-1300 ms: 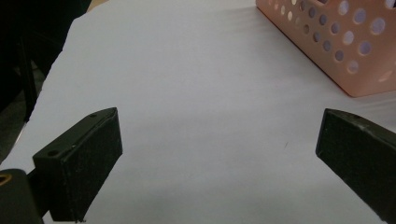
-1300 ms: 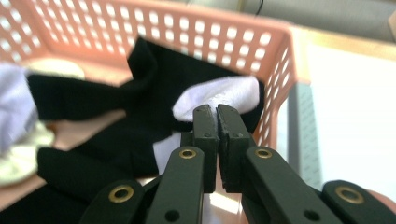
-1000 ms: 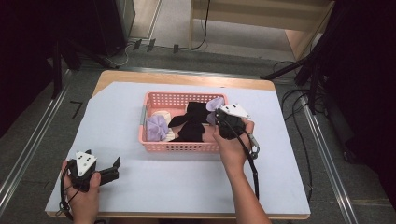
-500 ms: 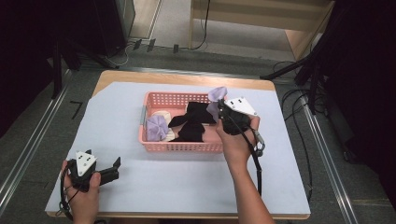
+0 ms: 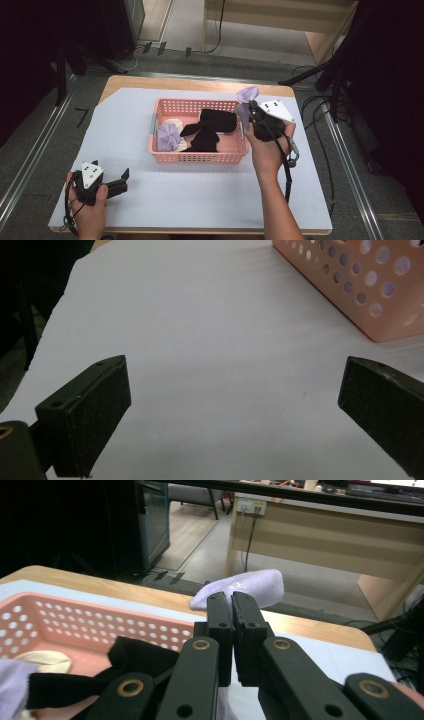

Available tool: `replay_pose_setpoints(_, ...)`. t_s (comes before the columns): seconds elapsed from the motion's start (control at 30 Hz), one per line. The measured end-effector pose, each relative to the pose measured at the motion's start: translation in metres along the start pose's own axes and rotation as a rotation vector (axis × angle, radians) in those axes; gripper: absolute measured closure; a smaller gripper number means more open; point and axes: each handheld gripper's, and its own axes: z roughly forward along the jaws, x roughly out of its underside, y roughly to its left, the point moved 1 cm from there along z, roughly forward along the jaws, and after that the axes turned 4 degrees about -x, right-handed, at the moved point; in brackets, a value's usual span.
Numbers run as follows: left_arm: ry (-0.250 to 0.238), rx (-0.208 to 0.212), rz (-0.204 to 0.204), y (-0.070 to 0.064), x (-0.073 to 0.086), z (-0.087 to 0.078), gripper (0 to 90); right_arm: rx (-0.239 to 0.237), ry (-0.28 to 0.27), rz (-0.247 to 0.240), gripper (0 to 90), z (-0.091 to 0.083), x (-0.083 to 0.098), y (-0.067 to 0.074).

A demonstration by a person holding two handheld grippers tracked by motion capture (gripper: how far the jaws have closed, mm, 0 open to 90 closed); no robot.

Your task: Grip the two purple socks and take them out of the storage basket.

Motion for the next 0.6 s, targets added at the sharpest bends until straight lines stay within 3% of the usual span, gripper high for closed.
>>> replay_pose_setpoints(0.23, -0.004, 0.0, -0.002, 0.0, 0.0, 0.0, 1.2, 0.051, 0.021, 0.02, 87.9, -0.006, 0.012, -0.023)
replay_pose_setpoints(0.6, 0.0, -0.001, 0.004, -0.001, 0.0, 0.0, 1.3, 0.117, 0.1, 0.071, 87.9, -0.006, 0.049, -0.056)
